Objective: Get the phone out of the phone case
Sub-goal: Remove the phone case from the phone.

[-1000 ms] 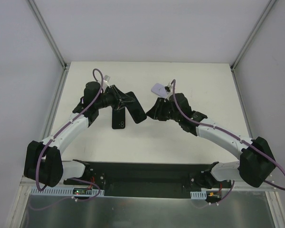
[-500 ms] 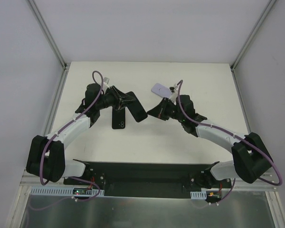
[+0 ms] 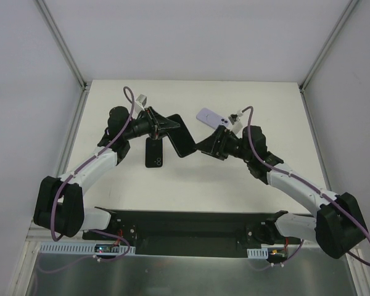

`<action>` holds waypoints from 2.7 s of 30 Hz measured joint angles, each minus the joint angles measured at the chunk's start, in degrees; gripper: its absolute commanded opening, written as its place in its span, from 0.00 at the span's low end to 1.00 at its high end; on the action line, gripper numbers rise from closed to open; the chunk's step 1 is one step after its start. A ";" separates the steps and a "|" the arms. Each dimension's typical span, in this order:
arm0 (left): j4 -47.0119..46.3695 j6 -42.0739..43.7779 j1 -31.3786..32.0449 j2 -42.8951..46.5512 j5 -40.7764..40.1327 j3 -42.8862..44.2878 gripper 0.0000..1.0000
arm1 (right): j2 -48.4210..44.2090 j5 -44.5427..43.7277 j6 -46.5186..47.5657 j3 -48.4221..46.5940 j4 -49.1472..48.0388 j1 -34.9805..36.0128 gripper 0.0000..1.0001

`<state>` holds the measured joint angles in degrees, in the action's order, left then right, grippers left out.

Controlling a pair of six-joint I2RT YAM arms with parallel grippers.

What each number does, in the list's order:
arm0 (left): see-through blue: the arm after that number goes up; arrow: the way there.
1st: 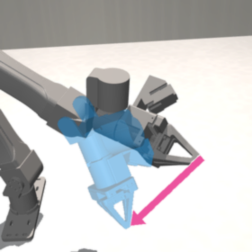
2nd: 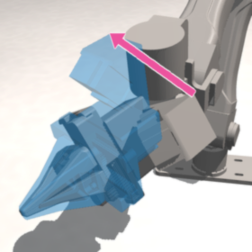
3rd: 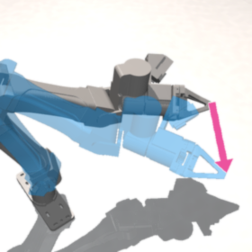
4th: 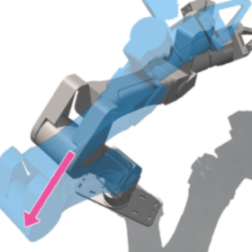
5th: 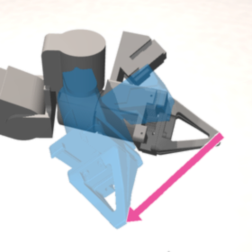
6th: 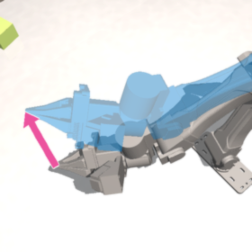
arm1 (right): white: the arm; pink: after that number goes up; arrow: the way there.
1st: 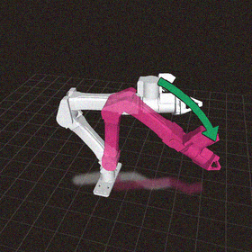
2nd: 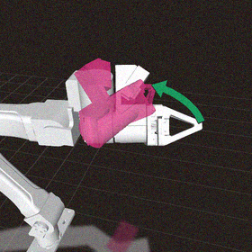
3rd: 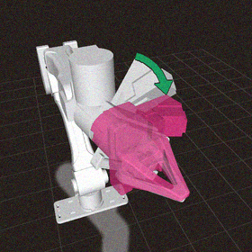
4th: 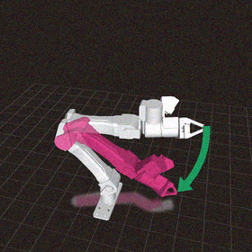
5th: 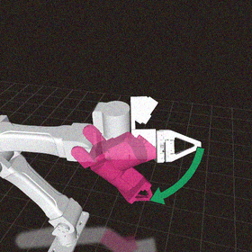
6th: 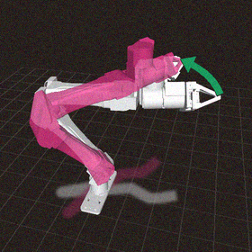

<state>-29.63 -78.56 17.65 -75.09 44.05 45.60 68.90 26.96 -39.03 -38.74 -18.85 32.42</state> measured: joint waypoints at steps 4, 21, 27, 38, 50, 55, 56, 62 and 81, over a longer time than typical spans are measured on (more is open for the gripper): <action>-3.04 -0.92 0.15 0.00 2.73 0.13 0.00 | -2.05 3.15 -1.16 0.37 -0.09 -0.33 0.55; -12.04 -4.17 0.35 -3.65 6.91 1.11 0.00 | 2.78 14.43 -17.51 3.72 -21.81 -0.74 0.33; -15.56 -7.21 0.26 -5.75 7.50 1.40 0.00 | 3.72 15.26 -19.50 3.63 -25.22 -0.46 0.01; -19.04 -10.62 1.14 -6.27 5.84 0.61 0.61 | 2.25 7.19 -21.73 8.07 -27.26 1.05 0.01; -24.90 -12.61 4.11 -6.12 -0.50 -4.92 0.46 | 3.02 0.92 -26.43 8.87 -29.55 2.45 0.01; -25.66 -13.09 4.92 -6.23 -1.84 -5.51 0.00 | 3.04 -1.25 -28.24 8.87 -32.13 3.15 0.01; -25.77 -12.24 4.87 -6.32 -2.19 -5.64 0.00 | 2.71 -2.03 -29.09 8.85 -32.94 3.30 0.01; -27.19 -11.67 4.83 -7.21 -2.23 -5.75 0.00 | 2.21 -3.69 -28.41 8.52 -31.56 4.11 0.46; -0.66 9.31 6.38 1.66 11.63 -3.52 0.00 | 3.39 -22.86 26.71 -40.00 45.22 2.38 0.69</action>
<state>-30.28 -69.25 24.03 -73.43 55.68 42.09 72.29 4.10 -12.32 -78.74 26.37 34.81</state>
